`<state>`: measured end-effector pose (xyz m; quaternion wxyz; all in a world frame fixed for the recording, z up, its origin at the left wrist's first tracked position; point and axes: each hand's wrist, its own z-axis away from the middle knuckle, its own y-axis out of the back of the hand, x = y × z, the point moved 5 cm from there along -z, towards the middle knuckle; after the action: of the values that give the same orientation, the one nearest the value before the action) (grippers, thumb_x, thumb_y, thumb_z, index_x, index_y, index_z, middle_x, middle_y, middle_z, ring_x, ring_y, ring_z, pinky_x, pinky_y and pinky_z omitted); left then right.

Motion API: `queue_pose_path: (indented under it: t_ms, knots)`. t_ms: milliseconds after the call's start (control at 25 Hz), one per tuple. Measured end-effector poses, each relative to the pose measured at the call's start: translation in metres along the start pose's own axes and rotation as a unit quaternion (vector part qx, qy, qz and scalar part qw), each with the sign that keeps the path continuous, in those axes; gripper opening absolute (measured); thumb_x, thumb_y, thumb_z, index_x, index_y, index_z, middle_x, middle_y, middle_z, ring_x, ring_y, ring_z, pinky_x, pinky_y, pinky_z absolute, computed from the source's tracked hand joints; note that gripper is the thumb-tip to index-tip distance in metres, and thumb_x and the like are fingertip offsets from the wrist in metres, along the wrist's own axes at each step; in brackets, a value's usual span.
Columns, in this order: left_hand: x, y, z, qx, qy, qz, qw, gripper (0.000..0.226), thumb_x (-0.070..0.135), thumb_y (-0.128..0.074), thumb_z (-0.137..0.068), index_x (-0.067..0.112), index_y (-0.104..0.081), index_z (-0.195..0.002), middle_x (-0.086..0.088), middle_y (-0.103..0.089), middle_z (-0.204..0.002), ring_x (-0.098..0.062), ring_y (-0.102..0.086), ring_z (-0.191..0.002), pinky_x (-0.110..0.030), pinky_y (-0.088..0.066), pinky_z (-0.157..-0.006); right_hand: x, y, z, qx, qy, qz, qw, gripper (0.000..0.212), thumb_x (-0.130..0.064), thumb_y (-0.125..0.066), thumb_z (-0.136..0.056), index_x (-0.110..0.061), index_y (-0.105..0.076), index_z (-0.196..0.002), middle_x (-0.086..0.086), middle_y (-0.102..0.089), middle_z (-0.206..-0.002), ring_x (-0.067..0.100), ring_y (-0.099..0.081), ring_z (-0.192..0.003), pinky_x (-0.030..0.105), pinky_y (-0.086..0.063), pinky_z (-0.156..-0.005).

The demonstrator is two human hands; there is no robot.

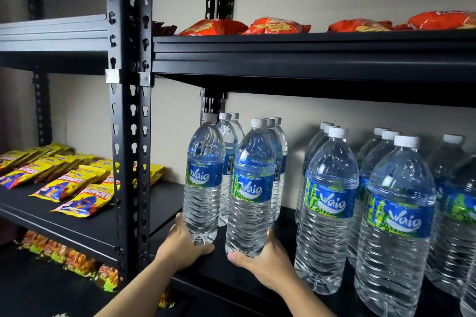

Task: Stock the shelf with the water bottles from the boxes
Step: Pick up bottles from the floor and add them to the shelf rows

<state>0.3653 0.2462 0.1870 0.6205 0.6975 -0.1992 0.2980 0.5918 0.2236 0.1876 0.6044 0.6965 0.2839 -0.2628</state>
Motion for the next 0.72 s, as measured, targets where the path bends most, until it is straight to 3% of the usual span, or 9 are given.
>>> queue_pose_path:
  t_ms: [80,200,360,480,600,720]
  knots:
    - [-0.001,-0.004,0.016,0.023,0.012,-0.12,0.992,0.106,0.068,-0.05,-0.086,0.006,0.001,-0.155,-0.01,-0.014,-0.162,-0.025,-0.009,-0.151,-0.037,-0.019,-0.12,-0.004,0.002,0.005,-0.023,-0.004,0.053,0.998,0.128,-0.087,-0.068,-0.045,-0.021,-0.026,-0.147,-0.001,-0.046,-0.144,0.021,-0.044,-0.133,0.034,-0.037,-0.111]
    - [-0.003,-0.01,0.034,0.033,0.017,-0.22,0.975,0.094,0.07,-0.024,-0.093,0.003,-0.006,-0.156,-0.012,-0.003,-0.165,-0.025,0.004,-0.152,-0.039,-0.003,-0.123,-0.006,0.002,0.02,-0.019,0.008,0.121,0.992,0.104,-0.074,-0.064,-0.071,-0.012,-0.028,-0.146,0.002,-0.045,-0.147,0.02,-0.043,-0.135,0.03,-0.034,-0.11]
    - [0.001,-0.017,0.057,0.034,-0.029,-0.299,0.953,0.089,0.067,-0.011,-0.094,0.003,-0.014,-0.156,-0.012,-0.012,-0.163,-0.027,-0.007,-0.151,-0.043,-0.006,-0.122,-0.003,-0.006,0.047,-0.015,-0.007,0.256,0.967,0.09,-0.067,-0.027,-0.095,-0.001,-0.014,-0.155,0.015,-0.012,-0.163,0.023,-0.011,-0.151,0.036,-0.008,-0.122]
    - [0.008,-0.011,0.075,0.073,-0.139,-0.31,0.938,0.101,0.068,0.008,-0.075,0.016,-0.045,-0.143,-0.003,-0.042,-0.15,-0.026,-0.034,-0.138,-0.039,-0.026,-0.115,0.0,-0.003,0.058,-0.033,0.022,0.276,0.96,0.077,-0.058,-0.023,-0.1,-0.005,-0.019,-0.156,0.014,-0.013,-0.163,0.024,-0.01,-0.151,0.036,-0.008,-0.122]
    - [0.006,-0.006,0.077,0.039,-0.184,-0.263,0.946,0.093,0.069,-0.001,-0.077,0.022,-0.058,-0.134,0.003,-0.051,-0.144,-0.025,-0.042,-0.133,-0.037,-0.031,-0.113,0.001,0.001,0.064,-0.057,0.061,0.271,0.959,0.068,-0.052,-0.024,-0.102,-0.01,-0.022,-0.156,0.007,-0.017,-0.164,0.021,-0.012,-0.151,0.034,-0.011,-0.121]
    - [-0.001,-0.014,0.076,-0.02,-0.137,-0.231,0.963,0.064,0.06,-0.021,-0.099,0.028,-0.032,-0.154,0.01,-0.021,-0.162,-0.027,-0.01,-0.151,-0.042,-0.008,-0.122,0.003,-0.001,0.061,-0.07,0.067,0.285,0.954,0.069,-0.052,-0.022,-0.102,-0.01,-0.018,-0.157,0.007,-0.012,-0.165,0.02,-0.009,-0.152,0.036,-0.01,-0.122]
